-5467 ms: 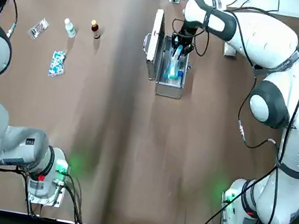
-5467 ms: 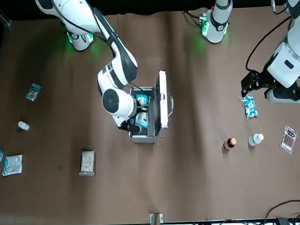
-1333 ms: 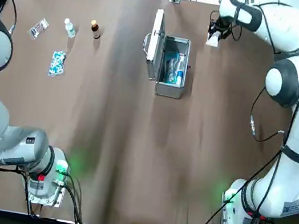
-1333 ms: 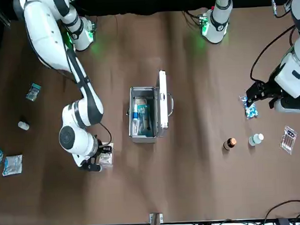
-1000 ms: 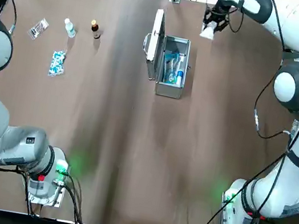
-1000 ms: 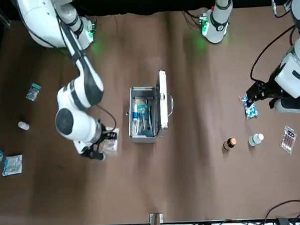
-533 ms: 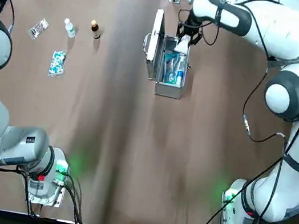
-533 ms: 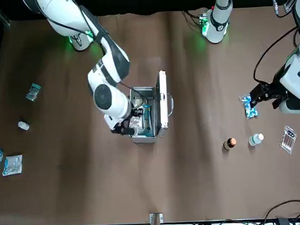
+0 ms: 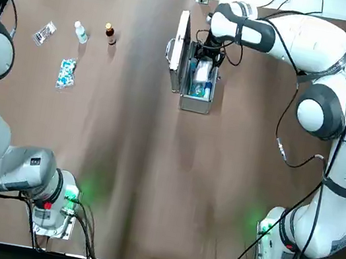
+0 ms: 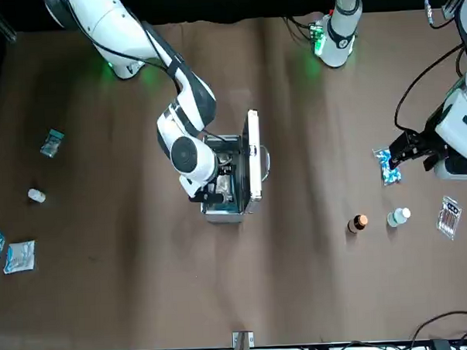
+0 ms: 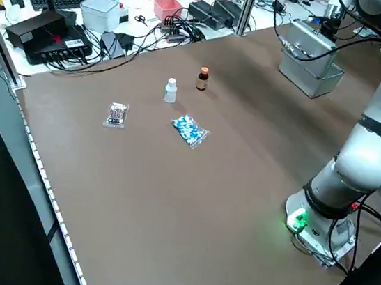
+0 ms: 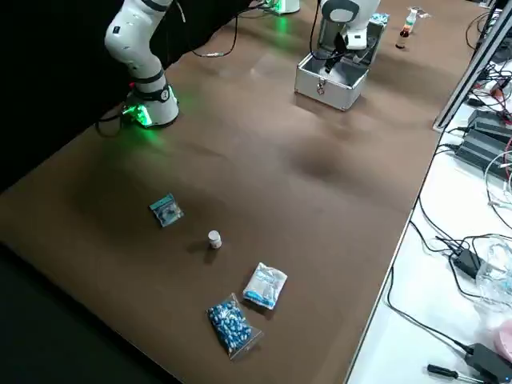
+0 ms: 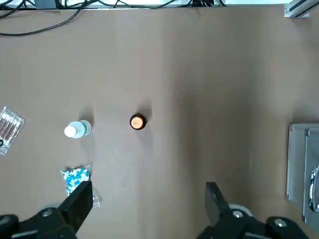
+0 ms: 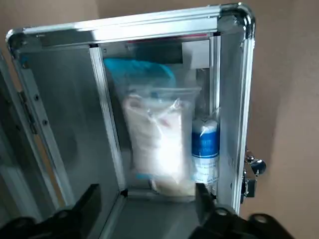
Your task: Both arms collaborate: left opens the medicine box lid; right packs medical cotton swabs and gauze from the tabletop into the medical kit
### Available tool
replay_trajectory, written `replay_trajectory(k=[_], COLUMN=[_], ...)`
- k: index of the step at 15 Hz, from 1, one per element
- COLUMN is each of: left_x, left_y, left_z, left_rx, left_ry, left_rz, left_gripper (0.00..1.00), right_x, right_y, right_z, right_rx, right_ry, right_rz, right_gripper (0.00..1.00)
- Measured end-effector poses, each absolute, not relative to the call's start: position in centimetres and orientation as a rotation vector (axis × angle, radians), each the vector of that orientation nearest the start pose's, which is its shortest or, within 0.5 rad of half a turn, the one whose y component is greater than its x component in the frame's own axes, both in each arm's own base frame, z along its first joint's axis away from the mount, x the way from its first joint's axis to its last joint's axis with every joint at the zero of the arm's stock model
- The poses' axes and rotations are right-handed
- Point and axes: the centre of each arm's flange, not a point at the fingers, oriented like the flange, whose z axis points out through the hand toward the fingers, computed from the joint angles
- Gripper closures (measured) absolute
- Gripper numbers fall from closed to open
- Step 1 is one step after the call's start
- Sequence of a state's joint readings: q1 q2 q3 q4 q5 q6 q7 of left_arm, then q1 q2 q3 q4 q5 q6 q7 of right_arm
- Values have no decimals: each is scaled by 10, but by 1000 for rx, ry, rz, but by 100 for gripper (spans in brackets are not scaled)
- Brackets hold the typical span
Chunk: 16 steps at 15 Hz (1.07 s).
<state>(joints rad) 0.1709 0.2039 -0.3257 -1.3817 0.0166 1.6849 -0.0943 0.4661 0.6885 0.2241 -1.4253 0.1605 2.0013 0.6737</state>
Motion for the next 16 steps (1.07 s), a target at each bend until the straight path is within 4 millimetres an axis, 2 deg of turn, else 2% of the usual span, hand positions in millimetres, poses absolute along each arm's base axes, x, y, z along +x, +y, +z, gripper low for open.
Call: replay_trajectory(k=[2, 3, 6, 8, 9, 12, 16], left_x=[621, 621, 621, 621, 621, 621, 621], left_y=[-73, -73, -73, -73, -73, -73, -72], left_z=[611, 611, 611, 611, 611, 611, 611], left_rx=[-3197, -3197, -3197, -3197, -3197, -3197, -3197], left_ry=[82, 82, 82, 82, 81, 82, 81], left_rz=[-165, -165, -165, -166, -166, -166, -165], left_gripper=[0, 0, 0, 0, 0, 0, 0], right_x=[562, 562, 569, 588, 614, 644, 670], right_y=[438, 438, 431, 409, 374, 305, 210], right_z=[293, 293, 298, 309, 335, 377, 410], right_rx=[-2952, -2952, -2949, -2937, -2913, -2891, -2886], right_ry=[150, 150, 170, 224, 302, 414, 408], right_rz=[380, 379, 364, 329, 270, 220, 185], right_gripper=[7, 1, 1, 1, 1, 1, 1])
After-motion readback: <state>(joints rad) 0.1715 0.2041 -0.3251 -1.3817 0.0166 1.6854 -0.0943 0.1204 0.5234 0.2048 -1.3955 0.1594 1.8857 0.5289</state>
